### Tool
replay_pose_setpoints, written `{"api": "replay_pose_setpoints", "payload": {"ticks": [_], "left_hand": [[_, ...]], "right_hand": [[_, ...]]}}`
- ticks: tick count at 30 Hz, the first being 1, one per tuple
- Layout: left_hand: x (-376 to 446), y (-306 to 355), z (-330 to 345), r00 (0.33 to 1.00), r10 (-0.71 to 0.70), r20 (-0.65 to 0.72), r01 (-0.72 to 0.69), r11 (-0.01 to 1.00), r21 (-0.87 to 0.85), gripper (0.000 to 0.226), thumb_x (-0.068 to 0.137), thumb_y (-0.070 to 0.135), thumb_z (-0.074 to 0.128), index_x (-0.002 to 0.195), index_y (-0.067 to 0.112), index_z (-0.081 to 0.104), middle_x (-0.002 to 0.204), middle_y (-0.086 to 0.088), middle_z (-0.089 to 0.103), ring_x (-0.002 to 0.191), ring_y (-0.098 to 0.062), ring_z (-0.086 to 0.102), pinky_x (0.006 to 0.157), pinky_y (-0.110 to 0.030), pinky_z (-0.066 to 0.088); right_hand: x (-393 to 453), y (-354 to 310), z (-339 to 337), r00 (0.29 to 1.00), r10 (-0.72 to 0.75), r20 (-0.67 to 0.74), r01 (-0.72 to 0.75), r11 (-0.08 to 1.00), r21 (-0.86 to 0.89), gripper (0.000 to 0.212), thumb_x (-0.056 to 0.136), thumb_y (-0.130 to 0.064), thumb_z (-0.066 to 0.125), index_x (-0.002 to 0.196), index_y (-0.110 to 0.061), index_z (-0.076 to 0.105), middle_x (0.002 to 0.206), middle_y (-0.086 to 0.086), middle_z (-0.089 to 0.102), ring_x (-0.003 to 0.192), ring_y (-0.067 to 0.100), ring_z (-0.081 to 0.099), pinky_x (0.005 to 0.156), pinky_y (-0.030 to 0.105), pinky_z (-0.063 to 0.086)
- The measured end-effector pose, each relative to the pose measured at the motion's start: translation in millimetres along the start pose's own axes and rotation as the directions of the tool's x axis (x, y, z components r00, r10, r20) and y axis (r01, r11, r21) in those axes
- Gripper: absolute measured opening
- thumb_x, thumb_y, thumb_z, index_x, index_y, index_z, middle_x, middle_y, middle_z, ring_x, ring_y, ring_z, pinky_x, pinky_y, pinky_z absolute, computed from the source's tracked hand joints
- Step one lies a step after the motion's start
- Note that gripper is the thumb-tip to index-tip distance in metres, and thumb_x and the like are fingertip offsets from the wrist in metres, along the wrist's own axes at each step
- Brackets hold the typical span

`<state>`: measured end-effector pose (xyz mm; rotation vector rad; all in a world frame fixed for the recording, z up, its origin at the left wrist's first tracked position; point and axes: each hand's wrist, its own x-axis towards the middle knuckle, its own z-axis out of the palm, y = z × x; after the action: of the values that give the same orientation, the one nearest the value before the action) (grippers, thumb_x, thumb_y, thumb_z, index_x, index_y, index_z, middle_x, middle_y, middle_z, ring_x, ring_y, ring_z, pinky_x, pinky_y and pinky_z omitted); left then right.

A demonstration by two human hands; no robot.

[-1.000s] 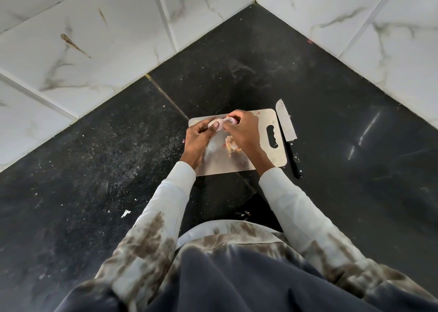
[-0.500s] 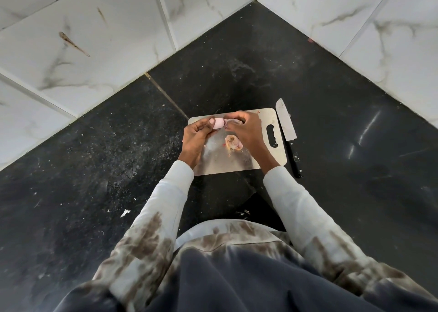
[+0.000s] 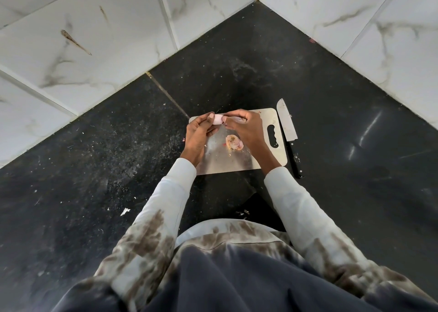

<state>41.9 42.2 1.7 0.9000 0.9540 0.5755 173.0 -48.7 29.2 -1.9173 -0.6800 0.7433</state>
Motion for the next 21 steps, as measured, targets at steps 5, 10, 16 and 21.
{"api": "replay_pose_setpoints", "payload": {"ticks": [5, 10, 16, 21], "left_hand": [[-3.5, 0.6, 5.6, 0.999, 0.052, -0.013, -0.05, 0.993, 0.106, 0.032, 0.101, 0.012, 0.072, 0.131, 0.001, 0.071, 0.101, 0.004, 0.083, 0.103, -0.014, 0.08, 0.101, -0.035, 0.062], [-4.7, 2.6, 8.3, 0.99, 0.133, -0.037, -0.118, 0.954, 0.276, 0.037, 0.096, 0.018, 0.08, 0.13, 0.008, 0.072, 0.114, -0.003, 0.081, 0.109, -0.015, 0.077, 0.102, -0.036, 0.061], [-4.8, 1.9, 7.6, 0.987, 0.161, -0.028, -0.139, 0.914, 0.381, 0.038, 0.095, 0.019, 0.081, 0.131, 0.01, 0.073, 0.113, 0.002, 0.081, 0.107, -0.011, 0.077, 0.1, -0.034, 0.062], [-1.9, 1.0, 4.5, 0.995, 0.098, -0.003, -0.092, 0.942, 0.322, 0.031, 0.099, 0.016, 0.075, 0.129, 0.008, 0.074, 0.115, -0.006, 0.081, 0.11, -0.018, 0.077, 0.102, -0.036, 0.061]], "right_hand": [[-1.4, -3.7, -4.6, 0.999, -0.027, 0.024, 0.03, 0.994, -0.106, 0.03, 0.096, -0.034, 0.075, 0.12, -0.016, 0.075, 0.111, -0.003, 0.075, 0.095, 0.011, 0.066, 0.076, 0.01, 0.047], [-0.3, -1.5, 0.6, 0.999, -0.051, -0.021, 0.048, 0.992, -0.115, 0.029, 0.093, -0.035, 0.078, 0.115, -0.016, 0.076, 0.107, -0.001, 0.077, 0.093, 0.012, 0.067, 0.086, 0.023, 0.057], [-0.6, -1.1, 6.7, 0.994, -0.102, -0.049, 0.094, 0.986, -0.134, 0.031, 0.09, -0.035, 0.081, 0.113, -0.014, 0.076, 0.103, -0.003, 0.077, 0.085, 0.006, 0.066, 0.078, 0.011, 0.052], [0.0, 3.3, 5.9, 0.994, -0.083, -0.067, 0.075, 0.991, -0.112, 0.032, 0.088, -0.036, 0.083, 0.113, -0.016, 0.076, 0.103, -0.005, 0.077, 0.088, 0.007, 0.068, 0.08, 0.015, 0.056]]}}
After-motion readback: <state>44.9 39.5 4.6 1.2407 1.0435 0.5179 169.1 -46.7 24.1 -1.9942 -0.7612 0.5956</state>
